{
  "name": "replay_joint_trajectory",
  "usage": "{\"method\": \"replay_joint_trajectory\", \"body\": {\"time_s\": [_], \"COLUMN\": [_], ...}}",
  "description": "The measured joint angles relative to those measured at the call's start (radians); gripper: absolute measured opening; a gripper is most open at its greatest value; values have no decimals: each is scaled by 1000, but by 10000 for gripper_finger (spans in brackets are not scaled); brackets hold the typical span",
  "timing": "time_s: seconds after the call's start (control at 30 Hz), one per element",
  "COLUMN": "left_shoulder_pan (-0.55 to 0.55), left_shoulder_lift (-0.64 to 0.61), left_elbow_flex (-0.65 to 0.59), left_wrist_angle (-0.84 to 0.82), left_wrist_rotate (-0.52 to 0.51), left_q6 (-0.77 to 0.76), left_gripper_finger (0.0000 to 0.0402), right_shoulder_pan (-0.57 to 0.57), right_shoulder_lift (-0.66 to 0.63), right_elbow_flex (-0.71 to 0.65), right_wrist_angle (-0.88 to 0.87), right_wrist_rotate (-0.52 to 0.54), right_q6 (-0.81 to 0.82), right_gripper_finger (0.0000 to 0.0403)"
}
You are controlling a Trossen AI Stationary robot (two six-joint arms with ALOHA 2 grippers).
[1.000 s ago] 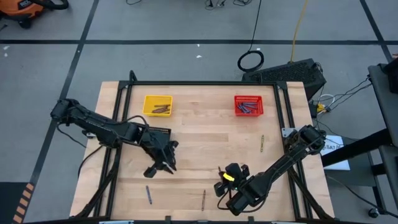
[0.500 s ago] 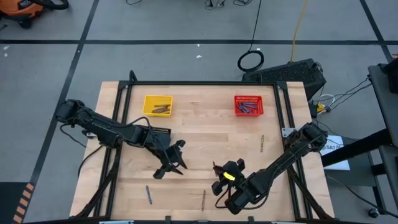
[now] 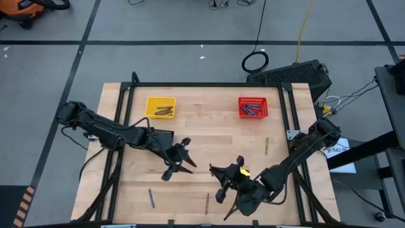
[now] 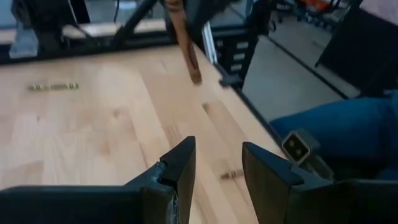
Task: Sort crayons
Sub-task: Put the brown crayon into the yellow bin
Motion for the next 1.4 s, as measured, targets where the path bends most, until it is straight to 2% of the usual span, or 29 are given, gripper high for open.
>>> {"method": "replay_joint_trajectory", "body": {"time_s": [0.17,0.4,0.6,1.4], "left_shoulder_pan": [0,0,0,1], "left_shoulder_lift": [0,0,0,0], "left_elbow_flex": [0,0,0,0], "left_wrist_angle": [75,109,164,231], "left_wrist_rotate": [-1,-8,-9,-12], "left_q6": [-2,-2,-52,-55], "left_gripper_finger": [135,135,135,135], "right_shoulder_pan": [-18,-47,-69,-113], "right_shoulder_lift": [1,1,1,1], "right_elbow_flex": [0,0,0,0], "right_wrist_angle": [174,325,336,361], "right_wrist_rotate": [-32,-121,-136,-166], "right_q6": [-216,-386,-403,-448], "right_gripper_finger": [0,0,0,0]}}
